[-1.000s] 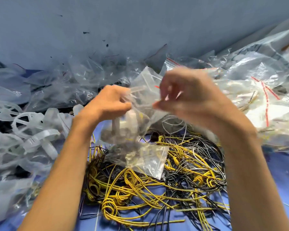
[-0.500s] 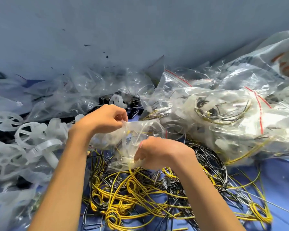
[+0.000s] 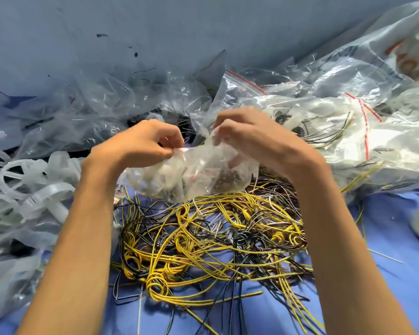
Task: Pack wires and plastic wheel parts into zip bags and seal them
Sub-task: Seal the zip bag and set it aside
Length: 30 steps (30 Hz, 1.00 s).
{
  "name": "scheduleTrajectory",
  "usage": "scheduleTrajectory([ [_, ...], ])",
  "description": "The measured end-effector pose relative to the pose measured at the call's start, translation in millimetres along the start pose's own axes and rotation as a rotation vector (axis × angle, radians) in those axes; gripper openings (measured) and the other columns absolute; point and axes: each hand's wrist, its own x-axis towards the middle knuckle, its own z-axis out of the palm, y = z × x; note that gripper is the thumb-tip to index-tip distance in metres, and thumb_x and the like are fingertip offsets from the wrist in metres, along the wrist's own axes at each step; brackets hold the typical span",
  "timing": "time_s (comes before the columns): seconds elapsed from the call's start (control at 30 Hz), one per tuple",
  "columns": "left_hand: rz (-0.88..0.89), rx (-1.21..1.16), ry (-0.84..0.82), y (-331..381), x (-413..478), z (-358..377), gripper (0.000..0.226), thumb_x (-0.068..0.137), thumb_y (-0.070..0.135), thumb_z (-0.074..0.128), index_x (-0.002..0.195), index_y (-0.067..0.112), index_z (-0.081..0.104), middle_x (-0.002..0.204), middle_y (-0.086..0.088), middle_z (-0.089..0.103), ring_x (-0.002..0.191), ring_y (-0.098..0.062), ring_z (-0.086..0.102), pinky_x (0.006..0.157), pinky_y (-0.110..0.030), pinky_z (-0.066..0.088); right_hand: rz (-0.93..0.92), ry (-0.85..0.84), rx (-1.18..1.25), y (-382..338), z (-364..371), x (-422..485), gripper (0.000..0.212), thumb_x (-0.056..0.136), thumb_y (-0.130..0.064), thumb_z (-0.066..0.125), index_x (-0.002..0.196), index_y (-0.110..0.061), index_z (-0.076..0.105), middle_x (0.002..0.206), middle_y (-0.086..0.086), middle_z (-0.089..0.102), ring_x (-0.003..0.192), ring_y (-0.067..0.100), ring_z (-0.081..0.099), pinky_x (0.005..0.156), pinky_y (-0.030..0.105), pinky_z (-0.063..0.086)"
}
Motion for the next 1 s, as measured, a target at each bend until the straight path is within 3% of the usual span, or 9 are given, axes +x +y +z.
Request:
scheduleTrajectory([
  [0.13,0.060,-0.130,-0.047,22,0,0,0.024,0.080,0.004,0.053,0.087,0.025,0.063,0.084,0.009,0.066,0.076,-0.001,0.058,0.071,-0.018,0.045,0.041,-0.038,0.241,9,-7,-6,0.013,0.081,-0.022,0.068,0.080,-0.015,0.057,0.077,0.003,0.060,0.067,0.010,0.056,0.058,0.024,0.047],
  [0.23,0.079,-0.540,0.002,43,-3,-8,0.023,0.078,0.031,0.054,0.096,0.021,0.064,0.092,0.008,0.070,0.087,-0.004,0.063,0.077,-0.020,0.049,0.003,0.106,0.321,11,-9,-4,0.018,0.083,-0.010,0.070,0.074,-0.016,0.055,0.068,0.001,0.057,0.055,0.005,0.051,0.050,0.017,0.043],
  [0.3,0.158,-0.614,-0.072,54,-9,-10,0.034,0.078,0.042,0.059,0.104,0.021,0.064,0.095,0.006,0.073,0.092,-0.007,0.067,0.077,-0.020,0.051,-0.010,0.219,0.366,8,-10,-3,0.021,0.082,-0.013,0.071,0.069,-0.017,0.055,0.063,-0.002,0.054,0.050,0.002,0.045,0.045,0.014,0.038],
  [0.4,0.249,-0.585,-0.124,68,-15,0,0.047,0.076,0.023,0.073,0.116,0.005,0.058,0.087,-0.004,0.072,0.079,-0.014,0.066,0.072,-0.024,0.053,0.009,0.344,0.408,4,-10,0,0.020,0.081,-0.021,0.073,0.072,-0.017,0.055,0.061,-0.007,0.057,0.051,0.002,0.048,0.050,0.018,0.038],
  [0.47,0.263,-0.619,-0.024,74,-12,7,0.037,0.076,0.015,0.074,0.104,-0.002,0.057,0.079,-0.008,0.066,0.069,-0.015,0.062,0.065,-0.026,0.052,0.042,0.386,0.495,4,-12,1,0.025,0.075,-0.029,0.076,0.084,-0.017,0.056,0.073,-0.003,0.061,0.062,0.008,0.055,0.060,0.026,0.044],
  [0.6,0.277,-0.717,0.174,80,-7,14,0.025,0.075,0.016,0.065,0.093,0.001,0.056,0.071,0.002,0.067,0.065,-0.009,0.063,0.061,-0.022,0.052,0.068,0.168,0.595,12,-25,-8,0.057,0.065,-0.029,0.078,0.115,-0.014,0.055,0.098,0.002,0.069,0.086,0.015,0.067,0.071,0.035,0.056],
  [0.7,0.266,-0.571,0.273,80,-4,13,0.023,0.079,0.015,0.072,0.094,0.004,0.059,0.084,-0.009,0.069,0.077,-0.017,0.067,0.072,-0.032,0.057,0.010,-0.008,0.555,15,-24,-14,0.030,0.075,-0.009,0.075,0.103,-0.008,0.064,0.084,0.001,0.071,0.077,0.015,0.068,0.072,0.034,0.059],
  [0.87,0.183,-0.222,0.269,62,-9,-5,0.022,0.086,0.032,0.066,0.101,0.017,0.060,0.103,0.001,0.062,0.097,-0.011,0.061,0.087,-0.025,0.050,-0.008,0.105,0.441,14,-20,-8,0.014,0.086,-0.005,0.066,0.078,-0.015,0.059,0.055,-0.011,0.062,0.049,0.003,0.058,0.046,0.013,0.046],
  [1.0,-0.048,0.225,-0.134,45,-20,-21,0.017,0.082,0.048,0.062,0.095,0.038,0.067,0.116,0.008,0.058,0.108,-0.009,0.053,0.099,-0.034,0.042,0.032,0.189,0.275,19,-14,-1,0.010,0.082,-0.015,0.072,0.084,-0.017,0.062,0.067,-0.007,0.066,0.049,0.005,0.056,0.049,0.020,0.047],
])
